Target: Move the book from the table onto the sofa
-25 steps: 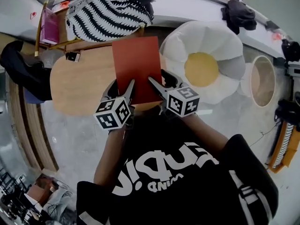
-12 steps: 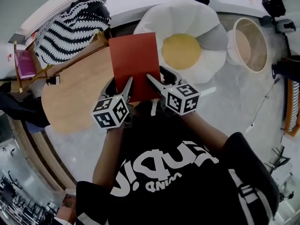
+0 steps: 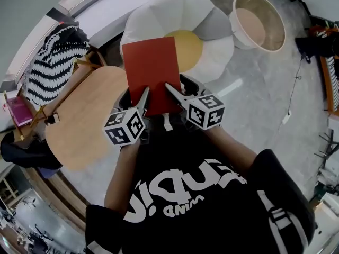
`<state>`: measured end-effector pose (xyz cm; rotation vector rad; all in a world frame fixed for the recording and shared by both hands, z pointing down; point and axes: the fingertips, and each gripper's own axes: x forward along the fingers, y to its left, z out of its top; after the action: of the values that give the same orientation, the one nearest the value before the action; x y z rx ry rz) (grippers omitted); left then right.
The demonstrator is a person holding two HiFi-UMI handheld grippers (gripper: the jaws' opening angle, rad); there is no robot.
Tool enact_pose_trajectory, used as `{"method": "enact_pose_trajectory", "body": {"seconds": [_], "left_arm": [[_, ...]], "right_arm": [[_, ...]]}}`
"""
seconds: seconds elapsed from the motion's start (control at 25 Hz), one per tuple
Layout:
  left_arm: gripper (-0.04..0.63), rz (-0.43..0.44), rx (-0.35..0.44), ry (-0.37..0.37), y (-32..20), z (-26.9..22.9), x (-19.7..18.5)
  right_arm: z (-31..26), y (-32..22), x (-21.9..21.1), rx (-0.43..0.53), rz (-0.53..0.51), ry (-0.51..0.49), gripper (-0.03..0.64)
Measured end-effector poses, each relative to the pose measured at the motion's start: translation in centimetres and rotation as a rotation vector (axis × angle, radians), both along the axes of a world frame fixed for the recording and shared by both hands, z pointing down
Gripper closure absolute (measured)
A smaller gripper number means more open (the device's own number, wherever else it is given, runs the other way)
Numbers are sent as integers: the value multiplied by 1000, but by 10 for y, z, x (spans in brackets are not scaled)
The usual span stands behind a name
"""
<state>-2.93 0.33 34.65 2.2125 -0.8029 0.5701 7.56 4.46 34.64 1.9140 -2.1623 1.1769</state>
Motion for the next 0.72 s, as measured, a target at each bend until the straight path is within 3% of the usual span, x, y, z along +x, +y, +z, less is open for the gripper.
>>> {"method": "enact_pose_trajectory", "body": {"seconds": [0.32, 0.72], "left_arm": [[321, 119, 5, -2, 31, -1, 81], [321, 139, 19, 5, 49, -15, 136]], "right_arm": [[-1, 44, 75, 3, 129, -10, 367], [-14, 65, 130, 24, 185, -17, 367]]}}
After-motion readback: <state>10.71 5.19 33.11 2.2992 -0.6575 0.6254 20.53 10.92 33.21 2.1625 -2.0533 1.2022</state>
